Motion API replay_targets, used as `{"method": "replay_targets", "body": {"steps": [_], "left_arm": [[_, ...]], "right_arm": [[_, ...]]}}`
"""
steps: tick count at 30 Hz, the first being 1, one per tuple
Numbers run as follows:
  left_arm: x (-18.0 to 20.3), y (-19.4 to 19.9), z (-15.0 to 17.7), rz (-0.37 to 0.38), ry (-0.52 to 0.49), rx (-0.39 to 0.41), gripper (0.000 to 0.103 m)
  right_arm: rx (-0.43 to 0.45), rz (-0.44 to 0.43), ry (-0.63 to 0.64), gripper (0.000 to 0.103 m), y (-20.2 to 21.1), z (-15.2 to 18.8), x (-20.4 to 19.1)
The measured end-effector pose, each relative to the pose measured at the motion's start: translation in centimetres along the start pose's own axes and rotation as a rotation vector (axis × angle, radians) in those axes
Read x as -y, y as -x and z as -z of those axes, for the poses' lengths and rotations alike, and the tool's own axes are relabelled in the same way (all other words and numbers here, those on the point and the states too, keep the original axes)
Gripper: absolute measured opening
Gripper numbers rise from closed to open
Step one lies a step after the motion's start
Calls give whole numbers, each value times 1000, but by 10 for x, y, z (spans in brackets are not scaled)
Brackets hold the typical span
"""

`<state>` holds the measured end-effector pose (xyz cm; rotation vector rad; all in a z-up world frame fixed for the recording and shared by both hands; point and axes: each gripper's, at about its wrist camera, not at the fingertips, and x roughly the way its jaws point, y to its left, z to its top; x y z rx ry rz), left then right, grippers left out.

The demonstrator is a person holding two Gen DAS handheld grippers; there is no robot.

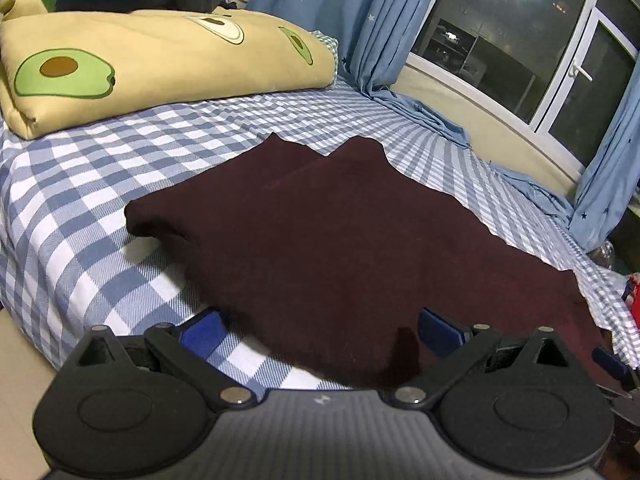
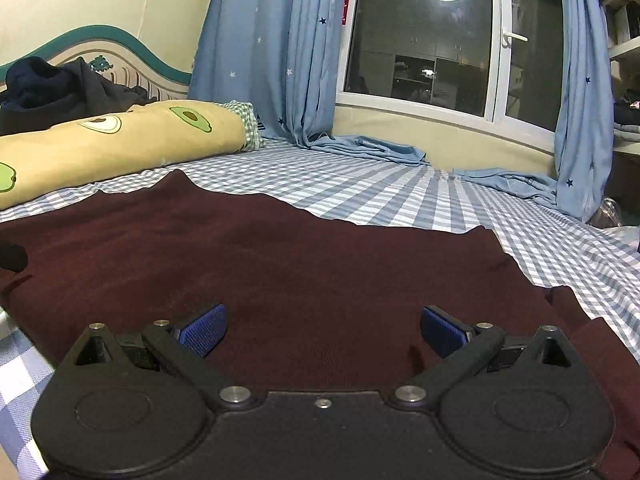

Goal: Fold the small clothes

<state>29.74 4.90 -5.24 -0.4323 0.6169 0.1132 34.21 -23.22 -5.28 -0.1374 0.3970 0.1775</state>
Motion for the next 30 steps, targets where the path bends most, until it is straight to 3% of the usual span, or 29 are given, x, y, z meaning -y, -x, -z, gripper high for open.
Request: {"method": "replay_targets", "body": {"steps": [5, 14, 30], "left_arm": [[2, -3, -1, -10, -9, 8, 102], [-10, -8, -14, 7, 133, 1, 102], [-11, -11, -15, 14, 166, 5, 102]], "right_arm": [[1, 0, -1, 103, 0, 0, 0], [-2, -8, -21, 103, 0, -1, 2], [12, -8, -47, 103, 3, 1, 6]]}}
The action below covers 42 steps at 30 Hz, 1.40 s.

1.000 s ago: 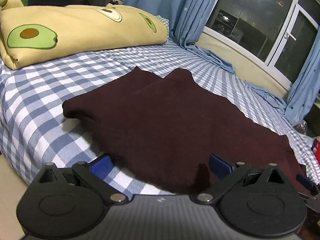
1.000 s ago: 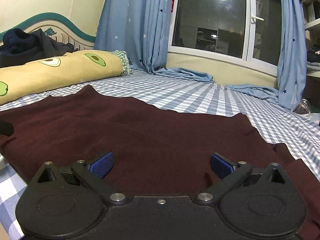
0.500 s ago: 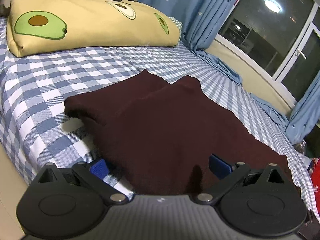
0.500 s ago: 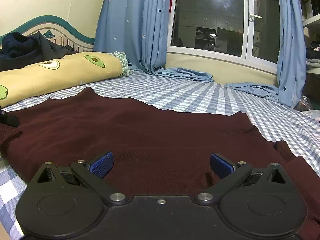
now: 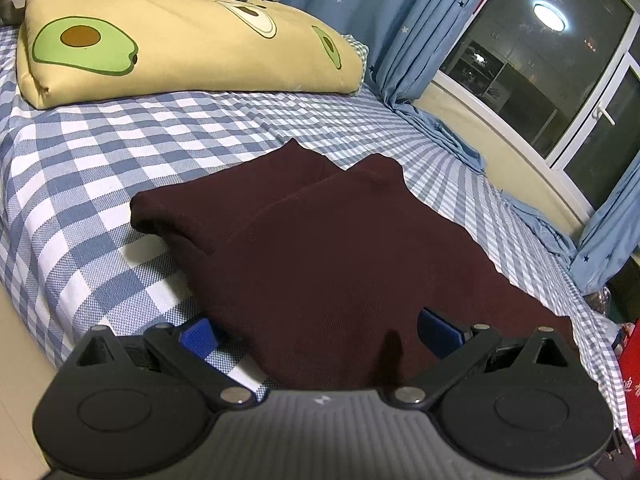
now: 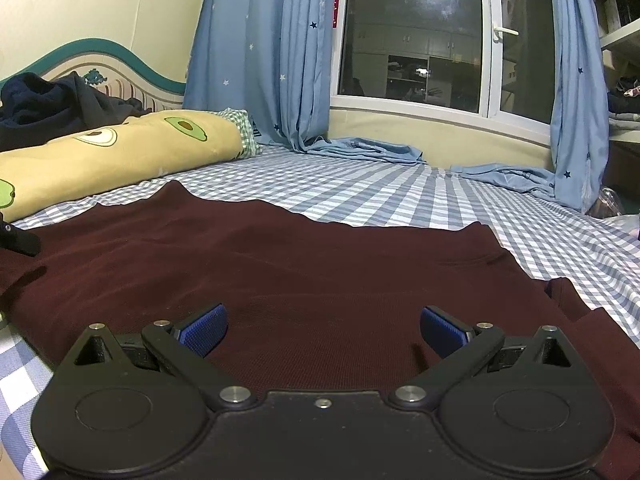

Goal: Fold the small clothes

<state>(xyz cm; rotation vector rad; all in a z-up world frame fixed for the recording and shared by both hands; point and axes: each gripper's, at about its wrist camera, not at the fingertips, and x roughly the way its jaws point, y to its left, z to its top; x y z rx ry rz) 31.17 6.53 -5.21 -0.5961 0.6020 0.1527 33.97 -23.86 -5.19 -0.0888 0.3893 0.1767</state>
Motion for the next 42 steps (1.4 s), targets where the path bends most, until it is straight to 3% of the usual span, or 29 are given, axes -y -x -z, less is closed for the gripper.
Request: {"method": "replay_targets", "body": {"steps": [6, 10, 13, 18, 21, 24, 30, 36, 40, 42], "left_arm": [[-14, 1, -3, 53, 100, 15, 101], [-21, 4, -3, 46, 146, 44, 89], [-25, 8, -1, 21, 165, 67, 74], [-31, 10, 0, -29, 212, 92, 30], [-32, 13, 0, -22, 228, 109, 19], [-21, 20, -4, -1, 181, 143, 13], [20, 29, -28, 89, 46, 199, 10], [93, 39, -52, 215, -107, 235, 10], [143, 43, -46, 285, -227, 237, 10], [167, 44, -40, 317, -276, 236, 9]], "right_arm": [[10, -7, -23, 103, 2, 1, 4], [2, -13, -26, 103, 1, 1, 5], [2, -15, -29, 103, 2, 1, 8], [4, -13, -24, 103, 2, 0, 9], [7, -18, -28, 103, 2, 0, 10], [11, -22, -35, 103, 3, 1, 11], [13, -11, -24, 103, 4, 1, 10], [-23, -16, 6, 103, 0, -2, 4], [-48, -33, 0, 103, 2, -5, 10], [-20, -35, -4, 103, 14, -4, 19]]}}
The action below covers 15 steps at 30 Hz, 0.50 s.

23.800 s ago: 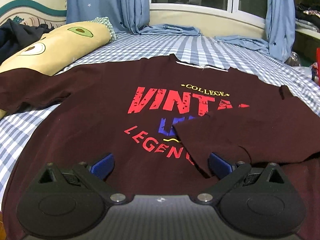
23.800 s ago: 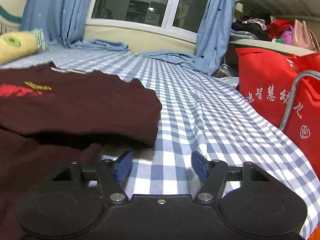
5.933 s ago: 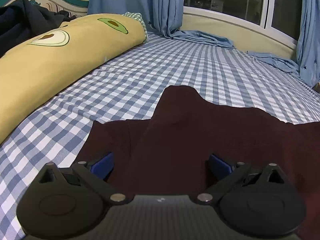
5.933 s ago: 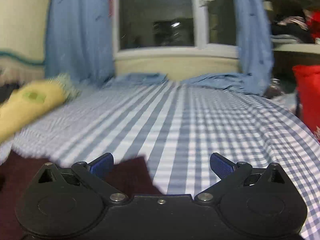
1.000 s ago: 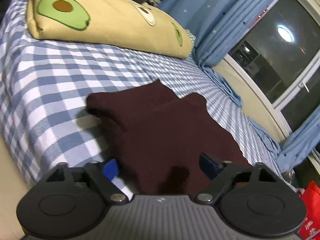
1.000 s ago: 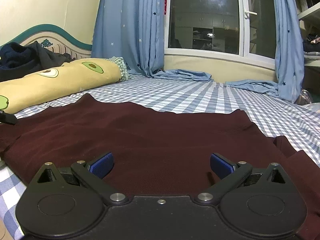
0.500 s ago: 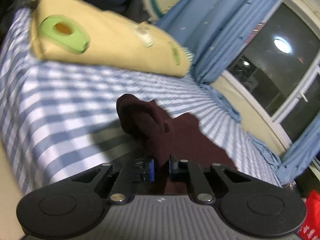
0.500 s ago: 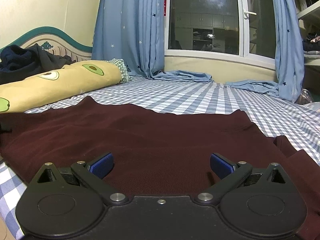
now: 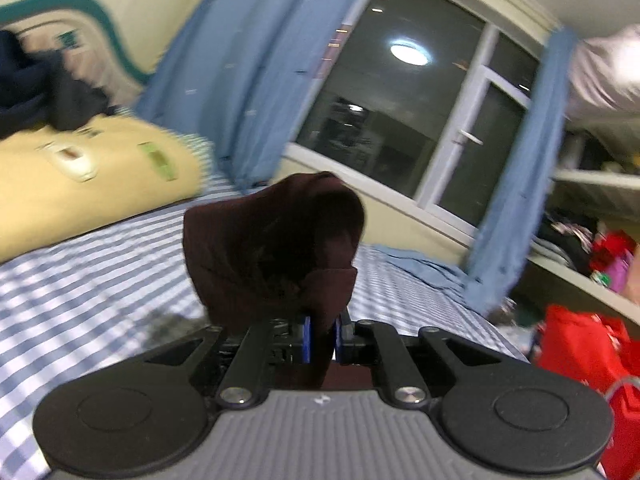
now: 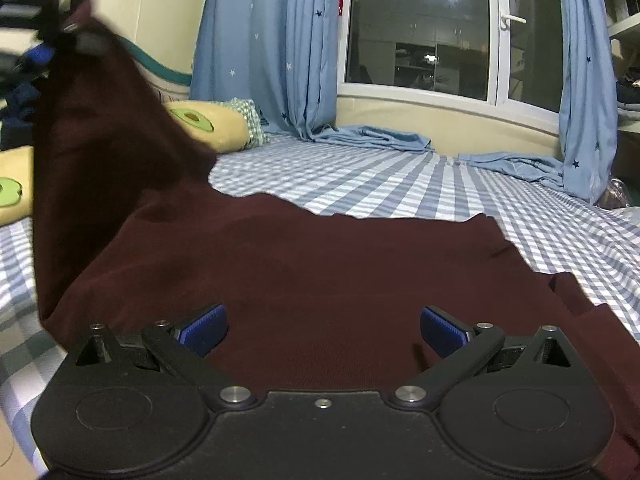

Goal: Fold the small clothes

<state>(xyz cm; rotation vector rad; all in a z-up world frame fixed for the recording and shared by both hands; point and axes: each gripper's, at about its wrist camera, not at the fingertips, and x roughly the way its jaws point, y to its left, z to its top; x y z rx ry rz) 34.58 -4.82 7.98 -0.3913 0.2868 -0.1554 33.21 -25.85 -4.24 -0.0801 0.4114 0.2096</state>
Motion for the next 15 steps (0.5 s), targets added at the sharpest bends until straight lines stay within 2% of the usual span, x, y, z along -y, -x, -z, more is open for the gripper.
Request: {"method": "replay_targets", "body": {"steps": [3, 6, 10, 15], "left_arm": [[34, -7, 6, 56, -35, -15, 9], [67, -18, 15, 108, -64, -37, 9], [106, -29, 37, 172, -90, -70, 9], [146, -45, 74, 248, -121, -160, 8]], "right_arm": [[46, 42, 35, 103, 23, 6, 15], [67, 124, 99, 103, 47, 14, 34], [40, 254, 170, 103, 75, 32, 66], [2, 333, 132, 103, 104, 58, 103]]}}
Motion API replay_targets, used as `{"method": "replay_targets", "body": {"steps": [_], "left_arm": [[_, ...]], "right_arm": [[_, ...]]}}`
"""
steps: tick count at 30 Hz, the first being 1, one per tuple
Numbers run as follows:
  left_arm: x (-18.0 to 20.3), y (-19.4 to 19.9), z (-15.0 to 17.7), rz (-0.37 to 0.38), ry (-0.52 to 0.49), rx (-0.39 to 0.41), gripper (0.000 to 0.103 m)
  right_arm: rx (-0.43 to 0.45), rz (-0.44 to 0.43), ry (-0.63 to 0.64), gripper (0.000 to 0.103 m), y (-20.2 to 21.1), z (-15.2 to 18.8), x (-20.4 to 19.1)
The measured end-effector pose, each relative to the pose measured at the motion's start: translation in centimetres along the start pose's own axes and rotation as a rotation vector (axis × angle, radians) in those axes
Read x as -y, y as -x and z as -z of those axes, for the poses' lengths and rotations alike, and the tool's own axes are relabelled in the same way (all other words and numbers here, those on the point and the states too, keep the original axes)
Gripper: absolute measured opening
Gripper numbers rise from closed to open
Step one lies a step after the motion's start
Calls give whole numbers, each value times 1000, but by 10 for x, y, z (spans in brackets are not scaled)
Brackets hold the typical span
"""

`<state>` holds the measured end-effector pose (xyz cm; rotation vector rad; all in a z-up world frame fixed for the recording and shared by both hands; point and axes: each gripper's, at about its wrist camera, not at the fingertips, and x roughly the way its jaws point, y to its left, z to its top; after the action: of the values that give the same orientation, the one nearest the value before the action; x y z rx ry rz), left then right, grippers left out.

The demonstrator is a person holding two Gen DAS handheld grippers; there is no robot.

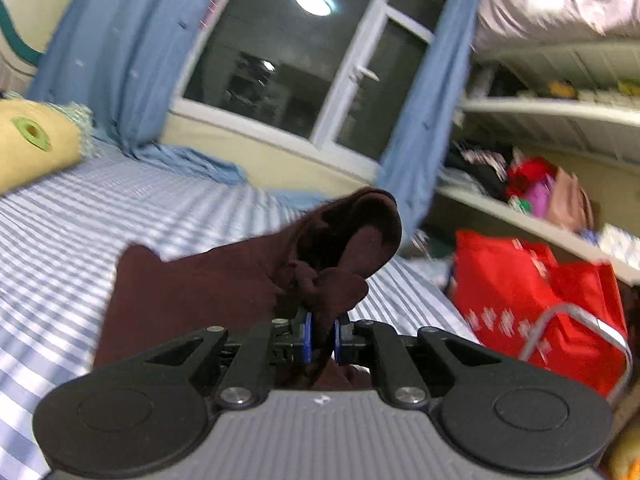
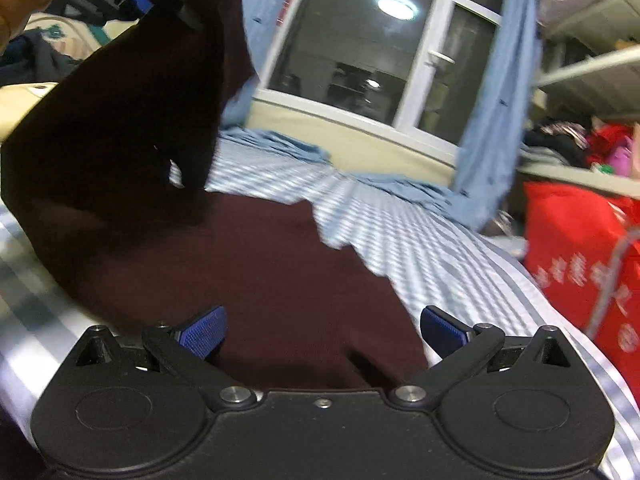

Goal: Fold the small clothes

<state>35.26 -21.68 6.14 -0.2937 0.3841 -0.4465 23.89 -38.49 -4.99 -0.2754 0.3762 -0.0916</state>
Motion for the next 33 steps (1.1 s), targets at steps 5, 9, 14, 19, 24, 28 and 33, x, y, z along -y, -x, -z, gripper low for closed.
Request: {"method": "replay_targets", "body": {"steps": [5, 9, 14, 19, 24, 28, 33], "left_arm": [[28, -19, 41, 45, -89, -107, 8], [39, -35, 72, 43, -181, -235, 9], [33, -37, 100, 10, -214, -301, 10], [34, -29, 101, -14, -255, -305, 10], [39, -22, 94, -40, -279, -310, 13], [42, -11, 91, -66, -305, -309, 15], [39, -5, 91, -47, -298, -327, 62]], "right_arm": [[-55, 63, -19, 103, 10, 27, 22], [-76, 79, -53, 103, 12, 38, 34], [-86, 80, -98, 103, 8, 43, 47], [-94, 80, -163, 103, 3, 40, 61], [-90, 66, -251, 103, 4, 36, 72], [-74, 53, -332, 103, 8, 33, 80], [-51, 16, -435, 103, 10, 25, 89]]}}
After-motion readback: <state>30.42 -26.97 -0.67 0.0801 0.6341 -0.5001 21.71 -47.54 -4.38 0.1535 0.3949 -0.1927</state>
